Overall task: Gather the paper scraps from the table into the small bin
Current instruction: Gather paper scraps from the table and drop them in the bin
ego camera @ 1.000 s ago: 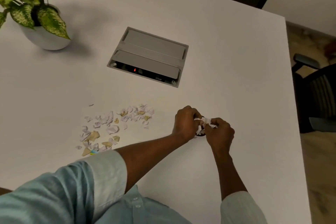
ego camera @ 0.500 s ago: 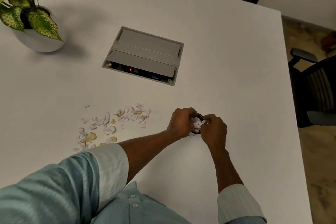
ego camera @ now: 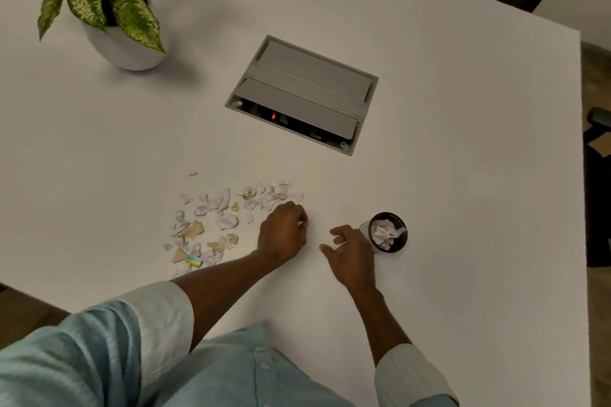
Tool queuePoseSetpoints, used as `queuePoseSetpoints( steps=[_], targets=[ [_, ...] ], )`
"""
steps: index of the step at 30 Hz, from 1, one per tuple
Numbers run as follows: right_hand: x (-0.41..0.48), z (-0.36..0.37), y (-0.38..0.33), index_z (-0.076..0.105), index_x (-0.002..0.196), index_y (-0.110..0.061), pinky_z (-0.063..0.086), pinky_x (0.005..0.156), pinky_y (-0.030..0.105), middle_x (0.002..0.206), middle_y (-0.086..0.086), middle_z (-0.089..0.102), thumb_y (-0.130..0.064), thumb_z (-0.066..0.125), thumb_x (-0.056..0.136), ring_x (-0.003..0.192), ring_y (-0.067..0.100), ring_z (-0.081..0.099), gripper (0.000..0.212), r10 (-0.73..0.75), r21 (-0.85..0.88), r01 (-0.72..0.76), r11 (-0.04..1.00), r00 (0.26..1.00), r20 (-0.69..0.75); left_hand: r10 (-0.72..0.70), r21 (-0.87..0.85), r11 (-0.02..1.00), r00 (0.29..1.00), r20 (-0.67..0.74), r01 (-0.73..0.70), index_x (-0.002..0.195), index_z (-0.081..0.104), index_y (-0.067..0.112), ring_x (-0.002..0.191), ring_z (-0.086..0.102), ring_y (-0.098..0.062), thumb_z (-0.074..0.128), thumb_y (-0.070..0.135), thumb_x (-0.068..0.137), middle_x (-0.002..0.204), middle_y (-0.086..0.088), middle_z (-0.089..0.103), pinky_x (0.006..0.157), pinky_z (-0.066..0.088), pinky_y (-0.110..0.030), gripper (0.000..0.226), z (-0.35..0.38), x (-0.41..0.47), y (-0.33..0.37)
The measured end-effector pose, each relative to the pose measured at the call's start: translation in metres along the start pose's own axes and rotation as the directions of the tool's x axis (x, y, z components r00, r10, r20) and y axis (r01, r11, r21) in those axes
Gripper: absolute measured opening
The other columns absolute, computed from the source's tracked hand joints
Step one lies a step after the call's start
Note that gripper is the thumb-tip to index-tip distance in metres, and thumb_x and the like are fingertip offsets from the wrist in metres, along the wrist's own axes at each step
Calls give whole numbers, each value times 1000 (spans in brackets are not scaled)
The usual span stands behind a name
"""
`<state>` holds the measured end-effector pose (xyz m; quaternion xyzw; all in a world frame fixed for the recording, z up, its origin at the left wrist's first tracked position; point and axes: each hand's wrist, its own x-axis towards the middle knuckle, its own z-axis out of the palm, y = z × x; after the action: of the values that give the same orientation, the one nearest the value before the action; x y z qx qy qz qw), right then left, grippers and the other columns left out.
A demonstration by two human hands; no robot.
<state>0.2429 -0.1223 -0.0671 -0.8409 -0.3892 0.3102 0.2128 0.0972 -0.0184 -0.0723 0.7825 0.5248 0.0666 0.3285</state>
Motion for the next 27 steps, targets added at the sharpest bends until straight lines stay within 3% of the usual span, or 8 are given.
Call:
queuePoseSetpoints(
  steps=[4, 9, 15, 20, 24, 27],
  targets=[
    [-11, 42, 0, 38, 136, -29, 58, 91, 44, 130, 1, 46, -65, 87, 61, 115, 22, 59, 97, 111, -78, -99, 992, 980, 164, -23, 218, 976, 1000, -2, 23, 118, 66, 11, 122, 54, -29, 69, 16, 93, 127, -7, 61, 71, 61, -44, 26, -19, -2, -49],
    [-11, 72, -15, 27, 148, -23, 59, 92, 39, 139, 6, 35, -69, 90, 51, 122, 25, 55, 124, 84, -139, -58, 989, 978, 191, 13, 382, 924, 999, 33, -24, 129, 61, 1, 138, 45, -39, 77, 14, 86, 148, -18, 50, 77, 63, -46, 48, -35, 3, -90],
    [13, 83, -38, 22, 154, -18, 57, 93, 33, 138, 11, 32, -37, 95, 67, 114, 27, 62, 115, 20, -160, 6, 987, 987, 160, -8, 382, 924, 997, 71, -20, 149, 38, 3, 147, 35, -40, 87, 31, 82, 162, -20, 32, 98, 60, -46, 88, -31, 21, -103],
    [51, 72, -54, 26, 158, -25, 55, 100, 35, 138, 9, 32, -22, 87, 80, 115, 27, 61, 100, -78, -154, 107, 982, 980, 180, -75, 349, 936, 992, 102, 35, 158, 25, 8, 158, 16, -40, 82, 47, 87, 172, -20, 14, 120, 41, -52, 100, -25, 40, -102],
    [77, 66, -64, 31, 158, -25, 52, 104, 39, 146, 8, 29, -28, 80, 87, 125, 26, 54, 87, -173, -148, 207, 967, 962, 213, -39, 337, 942, 990, 139, -10, 159, 28, 9, 154, 21, -40, 80, 48, 88, 170, -19, 17, 118, 42, -52, 96, -27, 52, -99],
    [92, 69, -71, 37, 156, -28, 50, 109, 42, 157, 8, 23, -27, 80, 88, 138, 27, 46, 81, -225, -224, 287, 931, 938, 266, -3, 312, 949, 989, 147, -44, 155, 37, 13, 150, 28, -39, 77, 34, 93, 166, -19, 26, 114, 46, -53, 77, -28, 53, -98]
  ],
)
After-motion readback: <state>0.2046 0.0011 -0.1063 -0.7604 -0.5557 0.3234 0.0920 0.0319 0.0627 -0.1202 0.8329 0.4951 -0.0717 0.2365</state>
